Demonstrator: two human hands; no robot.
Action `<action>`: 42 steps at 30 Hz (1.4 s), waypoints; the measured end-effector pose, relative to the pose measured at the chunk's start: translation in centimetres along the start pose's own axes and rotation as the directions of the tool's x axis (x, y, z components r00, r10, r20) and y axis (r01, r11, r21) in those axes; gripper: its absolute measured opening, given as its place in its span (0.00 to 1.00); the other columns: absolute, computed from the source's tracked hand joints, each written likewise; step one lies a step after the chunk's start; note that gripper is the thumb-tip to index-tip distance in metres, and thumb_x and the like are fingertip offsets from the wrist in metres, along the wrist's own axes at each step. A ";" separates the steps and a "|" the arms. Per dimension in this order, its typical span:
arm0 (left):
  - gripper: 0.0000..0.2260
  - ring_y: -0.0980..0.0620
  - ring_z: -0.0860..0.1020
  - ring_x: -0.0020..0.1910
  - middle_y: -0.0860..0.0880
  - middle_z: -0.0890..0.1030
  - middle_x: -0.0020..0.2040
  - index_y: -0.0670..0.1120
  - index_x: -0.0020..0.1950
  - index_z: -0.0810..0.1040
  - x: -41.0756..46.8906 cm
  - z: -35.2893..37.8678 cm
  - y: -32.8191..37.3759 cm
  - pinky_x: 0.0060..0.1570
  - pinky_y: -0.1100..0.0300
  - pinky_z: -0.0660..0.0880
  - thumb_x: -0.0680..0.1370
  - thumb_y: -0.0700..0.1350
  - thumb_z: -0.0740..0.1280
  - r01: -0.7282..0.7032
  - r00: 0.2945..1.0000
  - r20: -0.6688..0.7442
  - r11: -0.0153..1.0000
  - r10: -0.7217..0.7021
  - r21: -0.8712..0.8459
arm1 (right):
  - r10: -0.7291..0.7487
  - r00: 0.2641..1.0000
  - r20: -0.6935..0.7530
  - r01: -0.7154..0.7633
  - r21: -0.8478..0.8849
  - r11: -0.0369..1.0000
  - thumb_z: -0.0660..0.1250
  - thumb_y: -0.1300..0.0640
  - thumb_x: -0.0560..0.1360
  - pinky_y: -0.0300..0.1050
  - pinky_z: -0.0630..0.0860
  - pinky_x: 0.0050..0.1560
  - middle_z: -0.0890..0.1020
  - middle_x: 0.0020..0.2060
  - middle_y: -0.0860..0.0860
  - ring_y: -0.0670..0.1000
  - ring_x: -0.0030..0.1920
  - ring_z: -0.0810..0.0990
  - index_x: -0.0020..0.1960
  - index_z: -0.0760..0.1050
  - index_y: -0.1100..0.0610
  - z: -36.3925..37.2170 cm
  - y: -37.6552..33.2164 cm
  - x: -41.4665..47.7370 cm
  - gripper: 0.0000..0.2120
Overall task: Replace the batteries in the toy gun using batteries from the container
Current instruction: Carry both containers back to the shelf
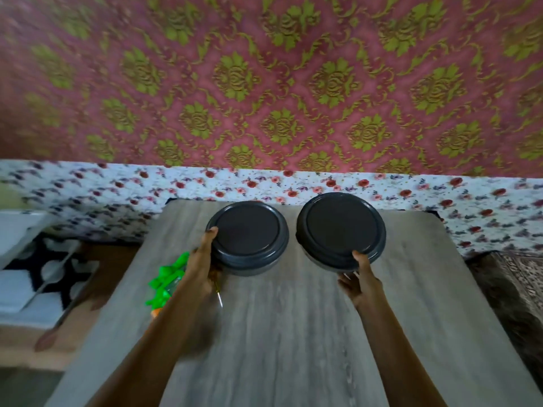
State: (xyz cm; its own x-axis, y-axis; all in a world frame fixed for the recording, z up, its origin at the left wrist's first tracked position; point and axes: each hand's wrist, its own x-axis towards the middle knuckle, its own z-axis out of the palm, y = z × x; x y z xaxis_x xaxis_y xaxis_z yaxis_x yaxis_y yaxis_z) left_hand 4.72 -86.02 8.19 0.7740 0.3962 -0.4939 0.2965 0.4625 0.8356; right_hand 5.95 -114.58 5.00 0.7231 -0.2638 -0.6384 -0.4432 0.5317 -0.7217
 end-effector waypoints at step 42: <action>0.14 0.59 0.65 0.15 0.48 0.66 0.30 0.42 0.52 0.72 -0.2 -55.7 15.8 0.18 0.71 0.61 0.76 0.52 0.66 -0.296 0.785 -0.608 0.936 0.122 -0.194 | 0.272 0.902 0.335 -0.083 -0.483 0.871 0.74 0.47 0.63 0.59 0.73 0.61 0.74 0.62 0.57 0.59 0.60 0.75 0.63 0.68 0.58 43.0 34.9 -24.8 0.34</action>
State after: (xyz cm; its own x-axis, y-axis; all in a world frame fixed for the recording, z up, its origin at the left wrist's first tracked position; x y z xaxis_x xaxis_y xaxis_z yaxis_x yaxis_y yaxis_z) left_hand -21.95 -34.61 8.14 0.3033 0.8495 -0.4317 -0.0597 0.4691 0.8811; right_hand -4.60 -54.87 7.16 0.7092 0.1768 -0.6825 -0.7025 0.0962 -0.7051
